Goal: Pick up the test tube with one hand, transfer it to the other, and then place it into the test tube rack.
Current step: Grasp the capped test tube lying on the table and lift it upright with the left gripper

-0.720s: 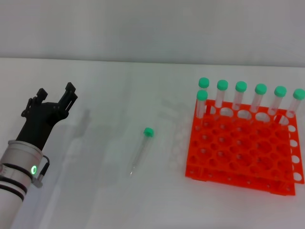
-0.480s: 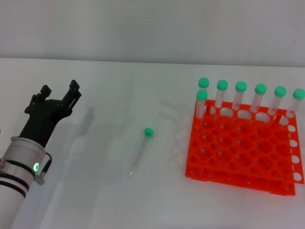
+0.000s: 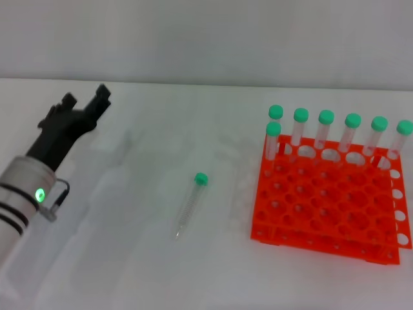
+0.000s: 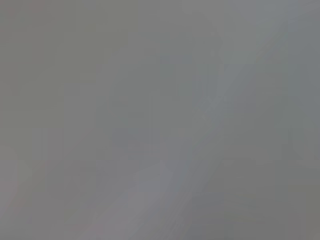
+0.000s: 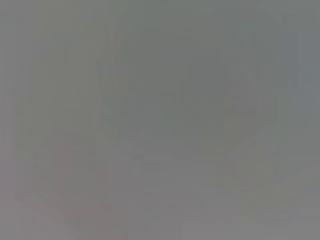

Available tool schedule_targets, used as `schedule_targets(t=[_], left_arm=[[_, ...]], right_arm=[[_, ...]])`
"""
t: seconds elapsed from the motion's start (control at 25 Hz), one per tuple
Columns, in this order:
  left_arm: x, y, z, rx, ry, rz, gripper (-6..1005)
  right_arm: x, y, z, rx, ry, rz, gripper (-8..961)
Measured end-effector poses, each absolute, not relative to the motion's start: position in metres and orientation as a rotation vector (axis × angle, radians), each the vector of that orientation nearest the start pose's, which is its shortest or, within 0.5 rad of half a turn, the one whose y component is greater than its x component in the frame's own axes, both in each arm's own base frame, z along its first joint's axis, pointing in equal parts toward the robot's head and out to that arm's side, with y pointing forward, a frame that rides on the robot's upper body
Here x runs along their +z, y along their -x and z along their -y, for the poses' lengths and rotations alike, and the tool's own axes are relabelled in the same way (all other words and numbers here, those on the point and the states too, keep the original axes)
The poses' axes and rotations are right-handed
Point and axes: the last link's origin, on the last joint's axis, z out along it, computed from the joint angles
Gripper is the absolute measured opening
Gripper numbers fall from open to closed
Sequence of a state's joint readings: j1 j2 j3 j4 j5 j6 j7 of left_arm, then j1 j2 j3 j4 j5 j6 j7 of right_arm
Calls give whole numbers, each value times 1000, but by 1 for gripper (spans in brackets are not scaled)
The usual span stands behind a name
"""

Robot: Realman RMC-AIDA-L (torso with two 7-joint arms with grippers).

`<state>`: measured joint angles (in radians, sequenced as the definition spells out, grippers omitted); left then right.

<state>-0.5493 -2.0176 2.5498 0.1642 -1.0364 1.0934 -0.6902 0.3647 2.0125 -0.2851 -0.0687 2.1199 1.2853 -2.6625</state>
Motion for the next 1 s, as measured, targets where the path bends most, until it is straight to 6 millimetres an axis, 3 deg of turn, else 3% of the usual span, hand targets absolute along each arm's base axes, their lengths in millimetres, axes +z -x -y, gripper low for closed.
schedule_targets(t=[0.2, 0.36, 0.64, 0.84, 1.0], left_arm=[[27, 301, -401, -1077, 1821, 1099, 839], [59, 278, -420, -1043, 2025, 1140, 833], [98, 237, -441, -666, 2296, 1272, 822], [99, 213, -443, -335, 2394, 1385, 814], [77, 194, -437, -30, 2469, 1488, 808]], right_arm=[[77, -389, -299, 801, 1338, -611, 869], [81, -388, -298, 812, 1330, -593, 869], [85, -388, -298, 811, 1325, -576, 869], [86, -388, -299, 813, 1324, -570, 869], [89, -386, -302, 814, 1321, -563, 869]])
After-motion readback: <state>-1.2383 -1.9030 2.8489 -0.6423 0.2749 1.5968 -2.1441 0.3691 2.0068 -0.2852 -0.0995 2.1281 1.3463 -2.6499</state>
